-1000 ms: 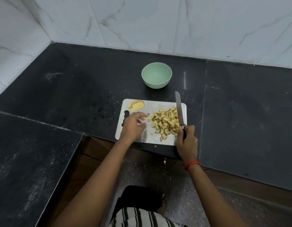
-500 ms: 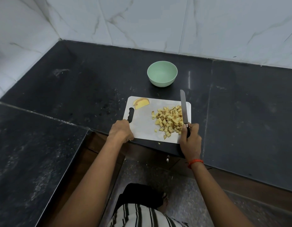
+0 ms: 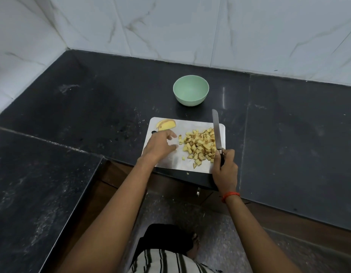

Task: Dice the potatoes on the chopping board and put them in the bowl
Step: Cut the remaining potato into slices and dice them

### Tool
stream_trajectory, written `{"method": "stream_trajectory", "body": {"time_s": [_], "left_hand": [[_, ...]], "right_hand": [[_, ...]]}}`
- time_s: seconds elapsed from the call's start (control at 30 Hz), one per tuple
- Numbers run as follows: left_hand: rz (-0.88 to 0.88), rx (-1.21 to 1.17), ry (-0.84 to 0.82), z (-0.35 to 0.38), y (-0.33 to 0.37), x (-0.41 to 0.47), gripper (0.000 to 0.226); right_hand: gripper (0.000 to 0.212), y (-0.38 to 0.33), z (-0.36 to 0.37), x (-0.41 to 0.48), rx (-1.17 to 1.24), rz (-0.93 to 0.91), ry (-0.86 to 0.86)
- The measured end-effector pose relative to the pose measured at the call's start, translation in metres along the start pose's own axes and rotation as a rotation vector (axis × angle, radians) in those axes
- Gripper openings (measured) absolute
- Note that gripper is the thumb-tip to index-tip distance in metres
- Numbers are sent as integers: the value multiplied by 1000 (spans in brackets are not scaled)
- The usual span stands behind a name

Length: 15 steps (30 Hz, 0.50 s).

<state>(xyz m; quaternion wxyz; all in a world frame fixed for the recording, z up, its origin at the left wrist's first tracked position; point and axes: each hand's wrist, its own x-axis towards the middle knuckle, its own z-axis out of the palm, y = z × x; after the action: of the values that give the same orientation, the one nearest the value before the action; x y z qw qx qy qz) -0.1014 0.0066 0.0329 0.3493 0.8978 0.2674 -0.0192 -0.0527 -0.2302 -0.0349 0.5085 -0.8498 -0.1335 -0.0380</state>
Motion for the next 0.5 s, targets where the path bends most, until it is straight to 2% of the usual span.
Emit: {"method": "stream_trajectory", "body": {"time_s": [0.1,0.17,0.37,0.5], "left_hand": [[58,30,218,-1,-11,16,36],[59,132,298,-5,-16,28,40],[96,345,246,-3,-17,52,42],[97,388,301,5,-18,55,37]], "right_hand": [[17,1,1,1,-5,-6,1],[17,2,1,1,-9,-9,4],[18,2,1,1,-5,-9,3],[18,2,1,2,-11,-10,8]]}}
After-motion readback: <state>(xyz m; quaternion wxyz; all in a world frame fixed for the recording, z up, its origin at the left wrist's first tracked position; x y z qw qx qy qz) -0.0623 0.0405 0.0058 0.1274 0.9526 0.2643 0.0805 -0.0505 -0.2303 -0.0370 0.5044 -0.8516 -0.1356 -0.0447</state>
